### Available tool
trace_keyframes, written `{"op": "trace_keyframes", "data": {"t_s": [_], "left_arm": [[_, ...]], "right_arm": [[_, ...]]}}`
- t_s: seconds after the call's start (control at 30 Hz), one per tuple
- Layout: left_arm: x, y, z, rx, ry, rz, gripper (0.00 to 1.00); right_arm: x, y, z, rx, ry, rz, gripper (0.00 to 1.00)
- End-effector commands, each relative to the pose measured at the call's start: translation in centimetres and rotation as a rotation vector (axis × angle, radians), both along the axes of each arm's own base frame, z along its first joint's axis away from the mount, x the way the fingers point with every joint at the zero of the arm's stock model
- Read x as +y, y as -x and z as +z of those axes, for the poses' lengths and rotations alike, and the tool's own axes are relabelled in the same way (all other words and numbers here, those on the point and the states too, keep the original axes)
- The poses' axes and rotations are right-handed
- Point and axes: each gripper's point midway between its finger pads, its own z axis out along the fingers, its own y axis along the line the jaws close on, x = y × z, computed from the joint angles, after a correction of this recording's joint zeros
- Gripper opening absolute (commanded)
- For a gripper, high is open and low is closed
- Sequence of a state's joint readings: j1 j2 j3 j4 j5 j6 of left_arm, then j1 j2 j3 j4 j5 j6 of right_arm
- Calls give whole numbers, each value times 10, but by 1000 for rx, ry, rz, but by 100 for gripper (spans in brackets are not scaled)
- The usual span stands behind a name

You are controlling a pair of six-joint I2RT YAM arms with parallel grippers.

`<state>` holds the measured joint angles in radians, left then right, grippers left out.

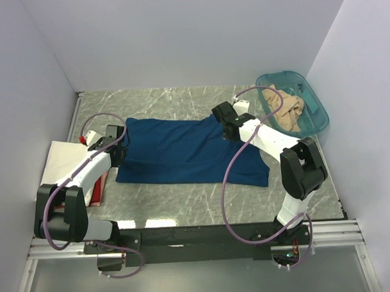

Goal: Fold and stack the t-shirts
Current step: Fold the tshirt

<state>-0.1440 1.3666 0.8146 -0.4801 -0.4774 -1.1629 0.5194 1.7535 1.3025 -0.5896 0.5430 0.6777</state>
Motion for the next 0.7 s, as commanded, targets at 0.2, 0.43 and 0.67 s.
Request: {"op": "trace_keyframes", "data": {"t_s": [0.2, 0.43, 0.67], "left_arm": [[4, -18, 19, -38, -36, 0, 1], [3, -26, 11, -17, -37, 0, 1], [4, -31, 2, 0, -36, 3, 1]], "right_arm": [[-11, -6, 18, -56, 9, -29, 0], [-12, -11, 14, -48, 14, -30, 0], [-14, -16, 11, -40, 19, -38, 0]]}}
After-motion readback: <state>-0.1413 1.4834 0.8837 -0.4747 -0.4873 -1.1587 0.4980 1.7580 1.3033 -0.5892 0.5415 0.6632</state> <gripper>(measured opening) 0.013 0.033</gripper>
